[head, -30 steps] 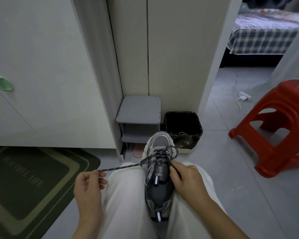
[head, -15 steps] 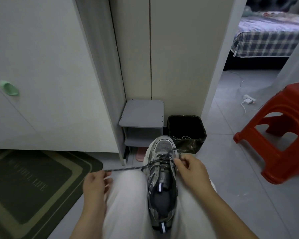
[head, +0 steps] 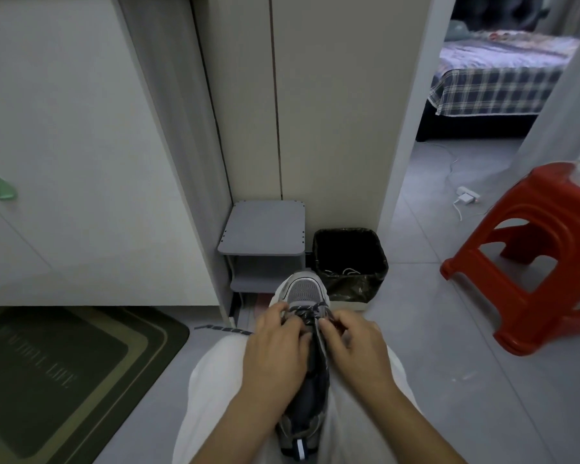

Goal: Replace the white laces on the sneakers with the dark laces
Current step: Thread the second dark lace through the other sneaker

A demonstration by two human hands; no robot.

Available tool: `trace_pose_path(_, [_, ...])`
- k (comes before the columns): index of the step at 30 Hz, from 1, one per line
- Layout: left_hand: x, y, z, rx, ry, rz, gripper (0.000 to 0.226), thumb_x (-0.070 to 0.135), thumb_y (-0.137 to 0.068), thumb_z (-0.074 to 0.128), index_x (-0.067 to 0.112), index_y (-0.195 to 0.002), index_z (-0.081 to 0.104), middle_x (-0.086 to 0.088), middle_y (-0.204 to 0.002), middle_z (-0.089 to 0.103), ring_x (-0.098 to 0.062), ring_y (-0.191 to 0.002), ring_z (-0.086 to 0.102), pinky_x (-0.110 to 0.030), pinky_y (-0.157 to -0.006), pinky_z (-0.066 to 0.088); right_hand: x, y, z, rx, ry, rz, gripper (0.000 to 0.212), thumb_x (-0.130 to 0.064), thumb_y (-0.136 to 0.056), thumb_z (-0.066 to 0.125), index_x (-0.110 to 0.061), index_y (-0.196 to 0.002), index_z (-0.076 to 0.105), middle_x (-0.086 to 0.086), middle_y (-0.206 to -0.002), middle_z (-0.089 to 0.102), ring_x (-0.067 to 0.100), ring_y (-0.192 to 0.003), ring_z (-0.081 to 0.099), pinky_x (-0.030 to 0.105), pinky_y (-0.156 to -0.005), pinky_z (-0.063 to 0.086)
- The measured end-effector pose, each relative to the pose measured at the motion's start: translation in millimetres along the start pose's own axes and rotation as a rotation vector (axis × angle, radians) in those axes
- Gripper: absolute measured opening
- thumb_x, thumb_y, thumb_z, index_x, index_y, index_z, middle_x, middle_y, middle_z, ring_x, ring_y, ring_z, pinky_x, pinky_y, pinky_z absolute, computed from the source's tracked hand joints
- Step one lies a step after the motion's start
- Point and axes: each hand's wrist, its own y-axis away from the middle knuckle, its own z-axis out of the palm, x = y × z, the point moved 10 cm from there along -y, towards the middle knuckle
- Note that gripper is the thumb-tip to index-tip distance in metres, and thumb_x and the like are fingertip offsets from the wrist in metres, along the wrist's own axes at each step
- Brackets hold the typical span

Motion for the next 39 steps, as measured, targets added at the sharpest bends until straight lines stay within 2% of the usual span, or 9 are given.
trace_pose_path(4, [-6,-8,-14,0.080,0.155,-0.029,0.013,0.027,-0.089,0.056,0.021,-0.081,0.064,0.007,-0.136,0.044,-0.014,-0.121,0.041,-0.025,-0.098,0.034,6,0,-1,0.014,0.037,0.034,0.031,-0.050,-0.083,0.039,-0.024,-0.068,0.048,-0.010,-0.064,0.049,0.006,-0.060,0.043,0.026,-0.068,0.035])
trace_pose_path(7, [-18,-8,-20,0.089,0.260,-0.094,0.022,0.020,-0.086,0.062,0.027,-0.066,0.056,0.004,-0.132,0.049,-0.014,-0.121,0.045,-0.026,-0.099,0.035,10,0,-6,0.010,0.014,0.087,0.022,-0.046,-0.079,0.047,-0.027,-0.068,0.050,-0.012,-0.062,0.051,0.003,-0.059,0.046,0.029,-0.069,0.039])
trace_pose_path(11, [-29,0,-31,0.139,0.299,-0.143,0.032,0.016,-0.084,0.065,0.033,-0.061,0.050,0.007,-0.124,0.050,-0.013,-0.116,0.048,-0.022,-0.093,0.032,9,-1,-2,-0.035,0.048,0.093,0.012,-0.033,-0.080,0.063,-0.030,-0.072,0.054,-0.019,-0.064,0.052,0.003,-0.063,0.050,0.033,-0.075,0.045])
trace_pose_path(15, [-53,8,-46,0.206,0.394,-0.185,0.035,0.009,-0.084,0.064,0.029,-0.060,0.050,0.008,-0.116,0.051,-0.007,-0.101,0.050,-0.008,-0.076,0.032,2,-2,-2,-0.031,0.020,0.041,0.017,-0.043,-0.079,0.053,-0.028,-0.071,0.056,-0.017,-0.065,0.054,0.003,-0.063,0.051,0.037,-0.074,0.047])
trace_pose_path(19, [-72,19,-46,0.212,0.432,-0.219,0.030,0.009,-0.084,0.065,0.025,-0.062,0.053,0.005,-0.115,0.051,-0.012,-0.102,0.054,-0.031,-0.082,0.046,-8,-2,1,-0.048,0.029,-0.030,0.017,-0.046,-0.079,0.053,-0.030,-0.073,0.055,-0.019,-0.069,0.056,0.001,-0.067,0.053,0.037,-0.073,0.048])
trace_pose_path(24, [-106,35,-71,0.340,0.415,-0.263,0.024,0.008,-0.083,0.066,0.020,-0.064,0.057,0.003,-0.113,0.053,-0.015,-0.102,0.053,-0.033,-0.081,0.040,-10,-4,5,-0.074,-0.038,-0.026,0.006,-0.035,-0.079,0.061,-0.033,-0.084,0.064,-0.024,-0.077,0.062,0.000,-0.077,0.059,0.040,-0.080,0.049])
trace_pose_path(30, [-113,35,-43,0.020,0.327,-0.326,0.018,0.028,-0.084,0.066,0.023,-0.067,0.068,0.010,-0.116,0.054,-0.012,-0.111,0.052,-0.026,-0.088,0.037,-12,-4,3,-0.123,-0.097,0.010,0.005,-0.028,-0.086,0.061,-0.027,-0.083,0.065,-0.014,-0.081,0.064,0.003,-0.080,0.057,0.025,-0.074,0.048])
trace_pose_path(35, [-67,-10,-53,0.093,0.117,-0.125,0.017,0.034,-0.089,0.055,0.026,-0.094,0.070,0.011,-0.110,0.060,-0.010,-0.103,0.055,-0.024,-0.085,0.041,-8,-5,16,-0.192,-0.075,0.133,0.007,-0.030,-0.085,0.064,-0.025,-0.082,0.062,-0.008,-0.076,0.061,0.005,-0.072,0.055,0.017,-0.063,0.044])
trace_pose_path(39, [-40,-31,-3,-0.240,0.004,-0.060,0.015,0.035,-0.087,0.058,0.030,-0.101,0.057,0.007,-0.109,0.056,-0.015,-0.104,0.053,-0.033,-0.088,0.045,-2,-16,25,-0.307,0.049,0.182,0.023,-0.035,-0.088,0.061,-0.027,-0.068,0.050,-0.007,-0.066,0.055,0.011,-0.066,0.051,0.024,-0.059,0.038])
